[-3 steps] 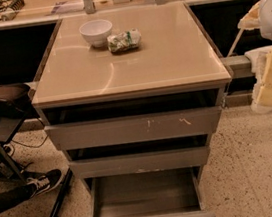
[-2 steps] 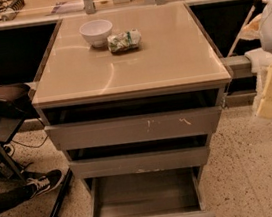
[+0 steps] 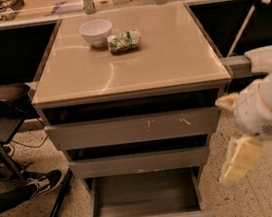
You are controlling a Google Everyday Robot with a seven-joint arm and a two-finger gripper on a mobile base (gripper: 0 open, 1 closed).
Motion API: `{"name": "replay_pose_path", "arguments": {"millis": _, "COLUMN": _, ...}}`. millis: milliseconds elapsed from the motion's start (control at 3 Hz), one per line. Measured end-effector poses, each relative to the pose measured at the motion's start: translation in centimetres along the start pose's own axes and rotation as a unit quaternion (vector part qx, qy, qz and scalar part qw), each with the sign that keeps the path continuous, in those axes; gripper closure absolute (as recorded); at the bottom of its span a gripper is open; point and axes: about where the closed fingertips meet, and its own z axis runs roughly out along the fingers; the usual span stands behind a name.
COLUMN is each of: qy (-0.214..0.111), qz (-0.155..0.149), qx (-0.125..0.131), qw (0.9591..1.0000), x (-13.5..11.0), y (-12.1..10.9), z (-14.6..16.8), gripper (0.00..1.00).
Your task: Close bottom drawer
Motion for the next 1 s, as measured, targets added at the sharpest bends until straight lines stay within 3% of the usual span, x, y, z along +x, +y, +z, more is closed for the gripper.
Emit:
{"name": "replay_pose_path", "arguments": {"millis": 333, "qy": -0.029, "qz": 0.046, "qx": -0.055, "qw": 0.9970, "x": 4.5, "y": 3.2, "z": 10.5, "gripper": 0.00}}
{"name": "replay_pose_path", "arguments": {"millis": 667, "qy": -0.032, "qz": 0.101, "qx": -0.109, "qw": 0.9883, "x": 10.0, "y": 7.5, "z": 21.2, "gripper": 0.00}}
{"name": "replay_pose_path", "arguments": {"millis": 1000, "qy": -0.048, "qz": 0.119, "qx": -0.109, "qw": 0.9857, "x": 10.8, "y": 7.7, "z": 24.3, "gripper": 0.00}}
